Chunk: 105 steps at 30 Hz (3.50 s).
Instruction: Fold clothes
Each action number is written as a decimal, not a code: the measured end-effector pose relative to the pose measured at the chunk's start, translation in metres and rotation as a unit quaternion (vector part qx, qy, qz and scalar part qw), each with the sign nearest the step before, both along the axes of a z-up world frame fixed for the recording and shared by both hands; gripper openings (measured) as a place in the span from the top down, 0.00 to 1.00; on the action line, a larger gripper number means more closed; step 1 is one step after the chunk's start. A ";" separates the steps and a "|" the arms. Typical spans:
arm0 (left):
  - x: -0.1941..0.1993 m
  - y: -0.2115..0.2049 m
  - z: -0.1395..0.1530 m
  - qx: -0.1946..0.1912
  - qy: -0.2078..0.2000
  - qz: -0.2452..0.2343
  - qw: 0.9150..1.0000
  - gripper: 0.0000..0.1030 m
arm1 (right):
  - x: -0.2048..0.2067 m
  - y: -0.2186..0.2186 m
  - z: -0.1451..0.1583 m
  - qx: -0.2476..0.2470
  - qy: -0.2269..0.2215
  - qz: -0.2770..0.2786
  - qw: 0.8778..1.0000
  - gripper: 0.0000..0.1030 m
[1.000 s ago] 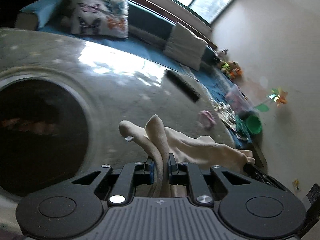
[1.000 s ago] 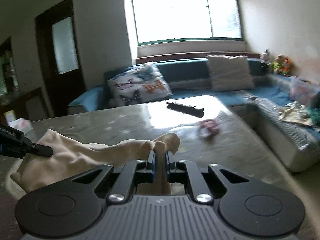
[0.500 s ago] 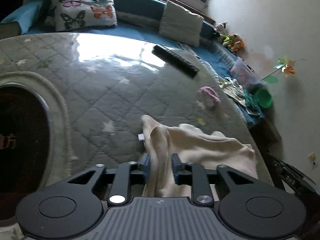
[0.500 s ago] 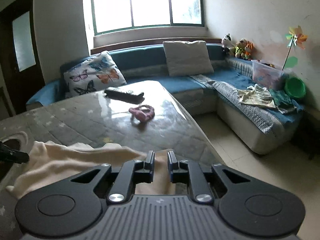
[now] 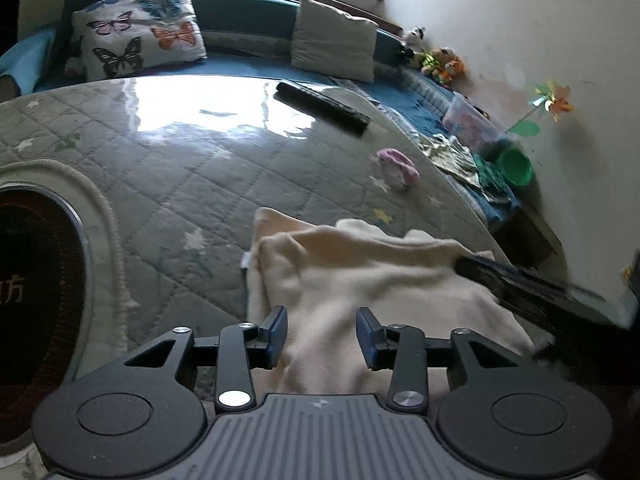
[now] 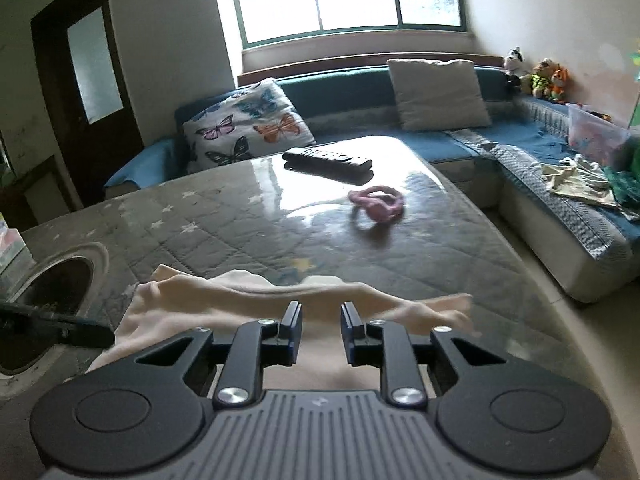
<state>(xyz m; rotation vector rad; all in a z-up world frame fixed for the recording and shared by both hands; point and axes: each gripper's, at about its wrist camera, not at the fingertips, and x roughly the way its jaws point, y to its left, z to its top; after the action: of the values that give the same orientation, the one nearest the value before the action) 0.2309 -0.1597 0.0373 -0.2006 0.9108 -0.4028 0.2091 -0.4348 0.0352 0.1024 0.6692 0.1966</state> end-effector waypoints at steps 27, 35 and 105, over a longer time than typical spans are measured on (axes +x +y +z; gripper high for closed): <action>-0.037 -0.004 -0.004 0.058 -0.030 -0.020 0.998 0.13 | -0.039 0.028 -0.007 -0.031 0.001 0.014 0.999 0.15; -0.057 0.003 -0.004 0.079 -0.048 -0.012 0.996 0.01 | -0.070 0.035 -0.016 -0.064 0.006 0.012 0.998 0.07; -0.122 0.019 -0.035 0.110 -0.045 -0.040 0.992 0.00 | -0.147 0.063 -0.031 -0.075 0.050 -0.092 0.992 0.00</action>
<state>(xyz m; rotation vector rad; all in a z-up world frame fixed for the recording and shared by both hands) 0.1092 -0.1404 0.0024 0.0565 0.8682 -0.3785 0.0624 -0.3719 0.0039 0.0295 0.7686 -0.0368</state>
